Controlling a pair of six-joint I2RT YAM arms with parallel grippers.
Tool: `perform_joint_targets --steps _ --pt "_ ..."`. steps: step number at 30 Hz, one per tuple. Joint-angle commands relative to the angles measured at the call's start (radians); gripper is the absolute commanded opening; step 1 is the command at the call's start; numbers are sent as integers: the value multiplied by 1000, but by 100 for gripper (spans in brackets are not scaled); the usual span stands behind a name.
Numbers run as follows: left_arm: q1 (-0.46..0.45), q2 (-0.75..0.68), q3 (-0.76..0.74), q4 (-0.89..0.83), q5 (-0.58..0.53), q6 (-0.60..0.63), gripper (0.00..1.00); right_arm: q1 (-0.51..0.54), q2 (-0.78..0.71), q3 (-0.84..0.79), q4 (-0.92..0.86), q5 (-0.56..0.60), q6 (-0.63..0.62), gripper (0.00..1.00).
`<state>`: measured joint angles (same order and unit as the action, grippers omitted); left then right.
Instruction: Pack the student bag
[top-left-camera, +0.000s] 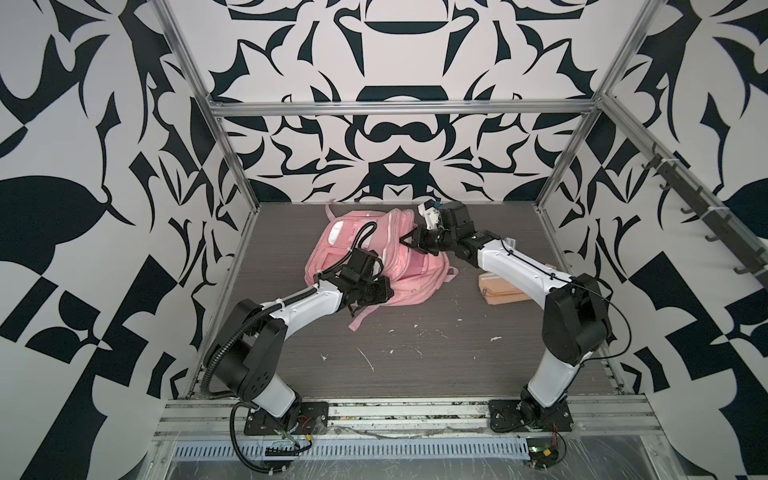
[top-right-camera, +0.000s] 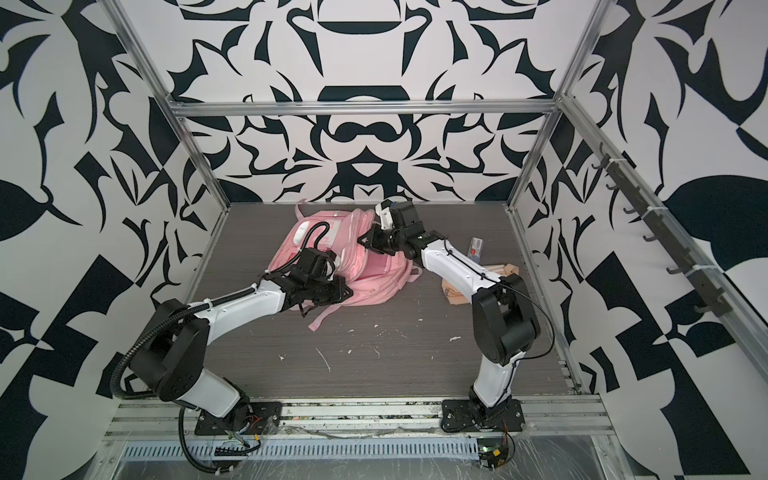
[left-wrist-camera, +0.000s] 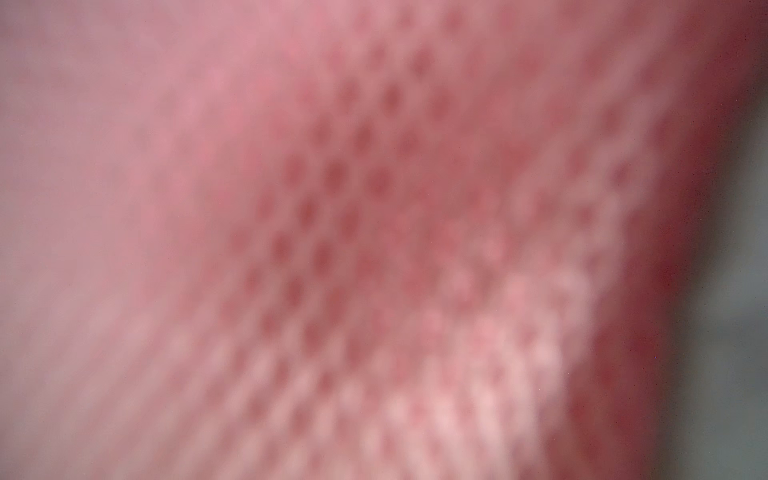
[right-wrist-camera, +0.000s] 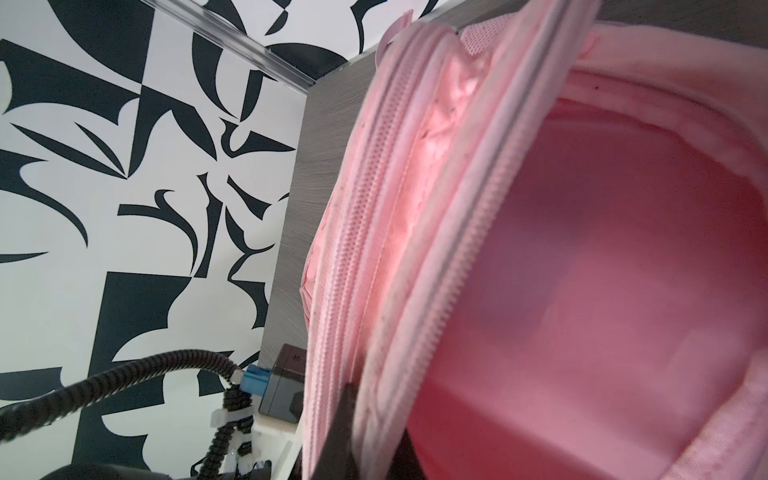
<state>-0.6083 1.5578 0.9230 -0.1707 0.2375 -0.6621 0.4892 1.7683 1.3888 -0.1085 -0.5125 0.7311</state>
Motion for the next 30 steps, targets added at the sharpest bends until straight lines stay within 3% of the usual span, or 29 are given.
perform_joint_targets --steps 1,4,7,10,18,19,22,26,30 --pt "3 -68 20 -97 -97 9 0 10 -35 57 23 5 -27 0" --pt "21 -102 21 -202 -153 9 0 -6 -37 76 -31 18 -69 0" --pt "93 -111 7 -263 -94 2 0 -33 -48 97 -99 9 -134 0" --pt "120 -115 14 -336 -107 52 0 -55 -62 115 -184 23 -208 0" --pt "140 -78 63 -370 -75 131 0 -89 -89 73 -159 5 -188 0" --pt "134 -75 79 -370 -42 149 8 -88 -87 73 -152 2 -180 0" --pt "101 -102 133 -406 34 217 52 -78 -84 72 -142 -3 -165 0" --pt "88 -214 193 -500 14 236 96 -52 -92 74 -129 0 -147 0" --pt "74 -214 275 -524 -46 250 99 -27 -86 71 -111 9 -116 0"
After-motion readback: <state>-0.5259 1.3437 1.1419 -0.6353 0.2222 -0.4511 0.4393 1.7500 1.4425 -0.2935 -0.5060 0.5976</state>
